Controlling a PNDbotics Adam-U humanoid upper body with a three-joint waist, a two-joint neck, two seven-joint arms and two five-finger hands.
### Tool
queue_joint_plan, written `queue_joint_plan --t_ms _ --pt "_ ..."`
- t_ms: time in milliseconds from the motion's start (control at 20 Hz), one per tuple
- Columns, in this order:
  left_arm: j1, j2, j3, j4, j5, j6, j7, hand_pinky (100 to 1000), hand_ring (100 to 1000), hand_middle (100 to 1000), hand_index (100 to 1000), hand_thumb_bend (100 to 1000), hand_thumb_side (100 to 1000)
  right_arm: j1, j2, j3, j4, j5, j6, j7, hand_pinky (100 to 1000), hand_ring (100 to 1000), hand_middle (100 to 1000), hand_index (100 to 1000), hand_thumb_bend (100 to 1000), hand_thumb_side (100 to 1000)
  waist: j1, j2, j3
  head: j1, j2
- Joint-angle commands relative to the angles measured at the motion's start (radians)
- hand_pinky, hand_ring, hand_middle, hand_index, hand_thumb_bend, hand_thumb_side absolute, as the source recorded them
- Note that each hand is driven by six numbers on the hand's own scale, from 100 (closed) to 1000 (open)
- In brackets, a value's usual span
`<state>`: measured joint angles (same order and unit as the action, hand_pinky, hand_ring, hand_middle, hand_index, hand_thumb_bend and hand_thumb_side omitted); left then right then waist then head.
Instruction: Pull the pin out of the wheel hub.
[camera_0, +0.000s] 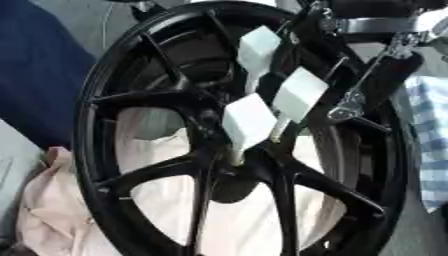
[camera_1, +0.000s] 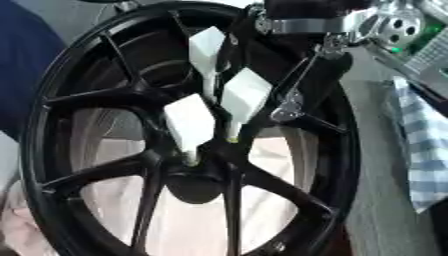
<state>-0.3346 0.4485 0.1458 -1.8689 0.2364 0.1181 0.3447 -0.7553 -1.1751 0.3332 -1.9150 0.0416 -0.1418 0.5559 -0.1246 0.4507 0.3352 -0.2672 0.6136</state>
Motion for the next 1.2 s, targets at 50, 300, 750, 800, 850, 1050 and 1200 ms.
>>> queue_joint_plan --t_ms 50,300,750,800,850,1050,1200 --pt "-0.008 0.018 0.012 -0.015 -0.001 0.001 0.001 769 609 534 724 166 736 -0.004 -0.028 -0.013 0.003 -0.009 0.0 -0.007 781 632 602 739 556 178 0.01 -0.018 0.002 -0.004 -0.005" --pt "-0.009 0.018 0.012 -0.015 -0.001 0.001 0.001 769 609 534 724 166 736 -0.001 -0.029 -0.013 0.004 -0.014 -0.001 -0.013 783 633 600 738 555 173 0.01 -0.018 0.002 -0.005 -0.004" --pt "-0.007 0.017 0.01 -0.014 0.0 0.004 -0.002 770 603 533 722 165 741 -0.004 -0.027 -0.013 0.016 -0.017 -0.008 0.001 797 634 587 722 469 100 0.009 -0.017 0.004 -0.004 -0.008" --pt "-0.007 0.017 0.01 -0.014 0.0 0.005 -0.003 770 603 533 722 165 741 -0.005 -0.026 -0.014 0.02 -0.018 -0.011 0.005 797 632 585 721 464 100 0.008 -0.017 0.004 -0.003 -0.009" --pt "-0.006 0.017 0.01 -0.014 0.0 0.005 -0.003 770 603 533 722 165 741 -0.007 -0.026 -0.014 0.023 -0.019 -0.013 0.008 797 632 585 721 464 100 0.008 -0.017 0.004 -0.003 -0.01" --pt "-0.006 0.017 0.01 -0.014 0.001 0.005 -0.004 770 603 533 722 164 744 -0.011 -0.025 -0.016 0.028 -0.018 -0.021 0.013 797 620 571 709 400 100 0.007 -0.017 0.004 -0.002 -0.013" --pt "-0.006 0.017 0.01 -0.013 0.003 0.006 -0.005 770 603 533 722 163 745 -0.013 -0.023 -0.02 0.038 -0.011 -0.038 0.01 794 608 556 698 368 100 0.007 -0.016 0.005 -0.002 -0.017"
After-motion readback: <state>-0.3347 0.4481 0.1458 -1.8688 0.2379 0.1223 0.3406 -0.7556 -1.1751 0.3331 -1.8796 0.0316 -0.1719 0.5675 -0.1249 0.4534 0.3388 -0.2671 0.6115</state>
